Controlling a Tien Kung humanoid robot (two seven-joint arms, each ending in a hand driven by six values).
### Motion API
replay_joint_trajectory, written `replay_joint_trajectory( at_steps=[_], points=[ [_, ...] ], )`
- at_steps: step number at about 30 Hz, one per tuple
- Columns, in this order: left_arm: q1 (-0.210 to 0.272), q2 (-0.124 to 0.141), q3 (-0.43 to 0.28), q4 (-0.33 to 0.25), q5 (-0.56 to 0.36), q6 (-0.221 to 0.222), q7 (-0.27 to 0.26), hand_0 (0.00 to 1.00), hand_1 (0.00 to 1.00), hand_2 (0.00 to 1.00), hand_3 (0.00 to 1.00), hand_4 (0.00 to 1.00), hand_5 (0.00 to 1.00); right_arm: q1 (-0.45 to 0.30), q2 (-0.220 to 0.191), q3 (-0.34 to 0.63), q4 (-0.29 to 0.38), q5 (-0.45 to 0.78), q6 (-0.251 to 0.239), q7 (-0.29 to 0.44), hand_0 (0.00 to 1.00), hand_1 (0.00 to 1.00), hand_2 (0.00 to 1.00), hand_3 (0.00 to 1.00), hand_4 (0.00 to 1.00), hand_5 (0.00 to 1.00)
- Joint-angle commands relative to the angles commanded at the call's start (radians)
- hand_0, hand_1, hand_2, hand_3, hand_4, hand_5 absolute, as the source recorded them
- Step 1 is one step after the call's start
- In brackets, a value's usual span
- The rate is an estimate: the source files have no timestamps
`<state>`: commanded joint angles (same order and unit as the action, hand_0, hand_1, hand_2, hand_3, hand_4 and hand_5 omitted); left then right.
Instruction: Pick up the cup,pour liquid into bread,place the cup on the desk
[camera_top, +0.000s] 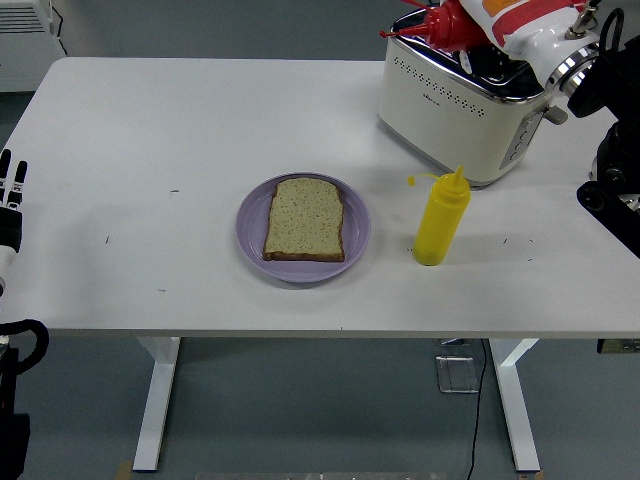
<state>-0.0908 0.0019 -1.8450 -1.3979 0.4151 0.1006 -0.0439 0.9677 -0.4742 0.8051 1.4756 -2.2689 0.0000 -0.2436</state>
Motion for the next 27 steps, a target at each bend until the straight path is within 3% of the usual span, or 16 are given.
replay_joint_trajectory(
  at_steps=[4, 10, 20, 22, 27],
  points=[
    [0.003, 0.002, -0.003, -0.001, 0.001, 0.001, 0.000, 0.784, 0.735, 0.733, 0.688, 0.513, 0.998, 0.038, -0.007, -0.030, 0.007, 0.000, 0.013, -0.012, 0.090, 0.082, 0.231, 0.388, 0.434, 0.141],
    [0.002, -0.001, 0.002, 0.000, 0.001, -0.001, -0.001, 0.783, 0.735, 0.733, 0.689, 0.512, 0.998, 0.029, 0.017, -0.185, 0.003, 0.000, 0.045, -0.007, 0.090, 0.084, 0.234, 0.390, 0.420, 0.155],
    [0.007, 0.002, 0.004, 0.000, 0.001, -0.001, -0.001, 0.784, 0.735, 0.733, 0.688, 0.512, 0.998, 0.008, 0.021, -0.049, 0.012, 0.000, 0.004, -0.017, 0.099, 0.088, 0.239, 0.391, 0.420, 0.158],
    [0.008, 0.002, 0.003, 0.000, 0.001, -0.001, -0.001, 0.784, 0.735, 0.733, 0.688, 0.513, 0.998, 0.009, 0.025, -0.060, 0.008, 0.000, 0.000, -0.018, 0.098, 0.087, 0.239, 0.388, 0.425, 0.169],
    [0.007, 0.001, 0.005, 0.000, 0.001, -0.002, -0.001, 0.784, 0.735, 0.733, 0.689, 0.512, 0.998, 0.026, 0.039, -0.201, -0.026, 0.000, 0.026, -0.017, 0.098, 0.088, 0.239, 0.389, 0.422, 0.172]
  ],
)
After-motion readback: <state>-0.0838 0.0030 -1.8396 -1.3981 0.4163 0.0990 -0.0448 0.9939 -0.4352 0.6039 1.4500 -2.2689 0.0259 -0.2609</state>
